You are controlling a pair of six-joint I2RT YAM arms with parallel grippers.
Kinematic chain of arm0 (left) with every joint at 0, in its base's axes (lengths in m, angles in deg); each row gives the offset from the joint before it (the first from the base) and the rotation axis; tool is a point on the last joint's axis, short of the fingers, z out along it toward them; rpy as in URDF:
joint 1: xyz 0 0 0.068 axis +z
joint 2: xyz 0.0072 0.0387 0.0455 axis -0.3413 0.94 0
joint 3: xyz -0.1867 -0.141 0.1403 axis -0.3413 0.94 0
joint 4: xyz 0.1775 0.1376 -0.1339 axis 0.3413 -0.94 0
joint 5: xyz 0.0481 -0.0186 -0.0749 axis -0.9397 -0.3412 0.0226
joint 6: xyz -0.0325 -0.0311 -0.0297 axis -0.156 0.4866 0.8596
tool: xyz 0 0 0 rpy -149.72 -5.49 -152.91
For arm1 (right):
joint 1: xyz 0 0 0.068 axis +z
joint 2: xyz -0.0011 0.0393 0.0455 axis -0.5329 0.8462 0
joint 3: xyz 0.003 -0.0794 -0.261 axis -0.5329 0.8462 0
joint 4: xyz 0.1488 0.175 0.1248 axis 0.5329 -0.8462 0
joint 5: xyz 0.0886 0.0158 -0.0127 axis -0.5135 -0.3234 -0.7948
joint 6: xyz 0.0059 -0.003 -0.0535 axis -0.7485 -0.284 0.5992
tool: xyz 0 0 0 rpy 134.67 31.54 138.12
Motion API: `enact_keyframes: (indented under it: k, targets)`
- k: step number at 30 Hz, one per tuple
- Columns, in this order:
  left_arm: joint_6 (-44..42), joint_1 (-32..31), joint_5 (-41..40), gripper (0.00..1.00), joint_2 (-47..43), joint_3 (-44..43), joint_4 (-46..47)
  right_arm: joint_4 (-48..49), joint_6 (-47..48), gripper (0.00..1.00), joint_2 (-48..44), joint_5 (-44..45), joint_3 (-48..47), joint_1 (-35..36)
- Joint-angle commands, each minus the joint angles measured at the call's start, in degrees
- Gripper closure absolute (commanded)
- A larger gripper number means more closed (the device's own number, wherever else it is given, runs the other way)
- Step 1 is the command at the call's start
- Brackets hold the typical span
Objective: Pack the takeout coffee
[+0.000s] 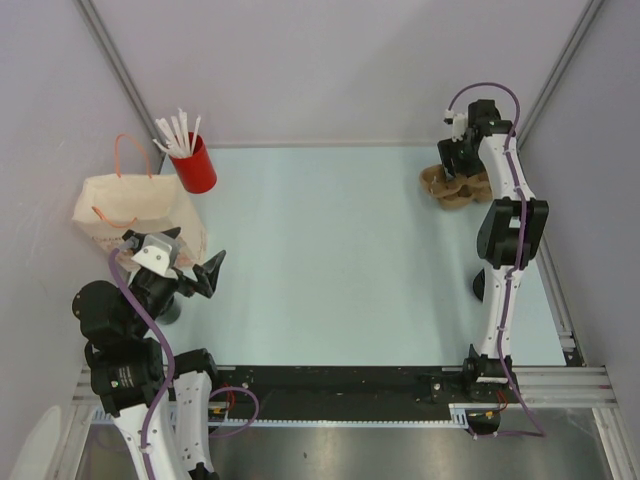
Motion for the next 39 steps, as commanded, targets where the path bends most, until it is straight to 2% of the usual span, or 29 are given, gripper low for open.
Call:
enact_keyframes:
  k: [1, 15, 25, 28, 39]
  targets:
    - [0.94, 0.91, 1.75, 0.01, 0.90, 0.19, 1.45, -1.13, 0.44, 0.34, 1.87, 2.07, -4.17, 0.22]
    - [1.12, 1.26, 1.92, 0.01, 1.34, 0.19, 1.54, -3.15, 0.53, 0.38, 4.25, 3.04, -5.23, 0.13]
    - [1.03, 1.26, 1.84, 0.01, 1.16, 0.28, 1.54, -2.97, 0.88, 0.56, 3.90, 1.81, -4.62, 0.04]
    - [1.12, 1.26, 2.01, 0.01, 1.16, 0.28, 1.63, -2.36, 0.88, 0.60, 1.89, 1.54, -3.83, 0.04]
    - [0.86, 1.26, 1.31, 0.01, 0.81, -0.51, 1.01, 0.72, -0.44, 0.65, -10.85, 0.14, 0.83, -0.13]
